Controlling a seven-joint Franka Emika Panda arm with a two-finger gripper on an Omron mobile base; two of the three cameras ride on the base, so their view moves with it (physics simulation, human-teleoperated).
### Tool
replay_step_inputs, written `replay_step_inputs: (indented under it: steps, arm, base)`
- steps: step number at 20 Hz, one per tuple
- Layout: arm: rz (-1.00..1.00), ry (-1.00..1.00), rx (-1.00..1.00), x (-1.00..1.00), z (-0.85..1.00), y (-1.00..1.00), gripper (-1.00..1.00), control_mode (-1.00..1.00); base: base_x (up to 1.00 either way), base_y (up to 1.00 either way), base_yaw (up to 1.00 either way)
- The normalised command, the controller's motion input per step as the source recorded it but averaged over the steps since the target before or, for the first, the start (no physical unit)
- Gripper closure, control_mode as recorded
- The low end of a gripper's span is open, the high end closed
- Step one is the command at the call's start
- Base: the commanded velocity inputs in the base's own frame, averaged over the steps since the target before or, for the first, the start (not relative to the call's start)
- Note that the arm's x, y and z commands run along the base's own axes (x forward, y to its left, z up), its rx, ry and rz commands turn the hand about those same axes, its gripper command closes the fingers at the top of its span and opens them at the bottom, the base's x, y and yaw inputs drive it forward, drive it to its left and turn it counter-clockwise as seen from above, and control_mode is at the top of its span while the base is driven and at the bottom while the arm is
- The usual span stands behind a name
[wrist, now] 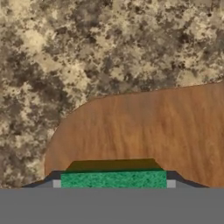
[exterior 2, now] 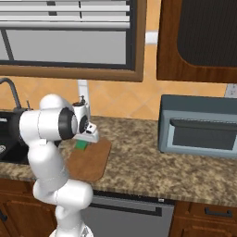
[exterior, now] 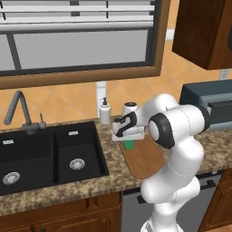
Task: Pick up the sponge from the counter and clean the cutting board by briefly scrubbing or pressing down on the cutting board. Once finished, release the sponge.
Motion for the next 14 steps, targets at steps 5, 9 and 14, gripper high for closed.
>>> replay_step_inputs:
  steps: [5,9,14]
  arm:
    - [0.0,0.0,-0.05,0.74,-0.12,0.0,1.0,-1.0]
    - [0.0,0.0,-0.02,0.38,-0.26,-0.02,1.0,-1.0]
    - [0.0,-0.01,0.02,0.01,-0.31,-0.28,1.0,-1.0]
  base:
    - [0.0,0.0,0.0]
    - [0.0,0.0,0.0]
    - [0.0,0.0,0.0]
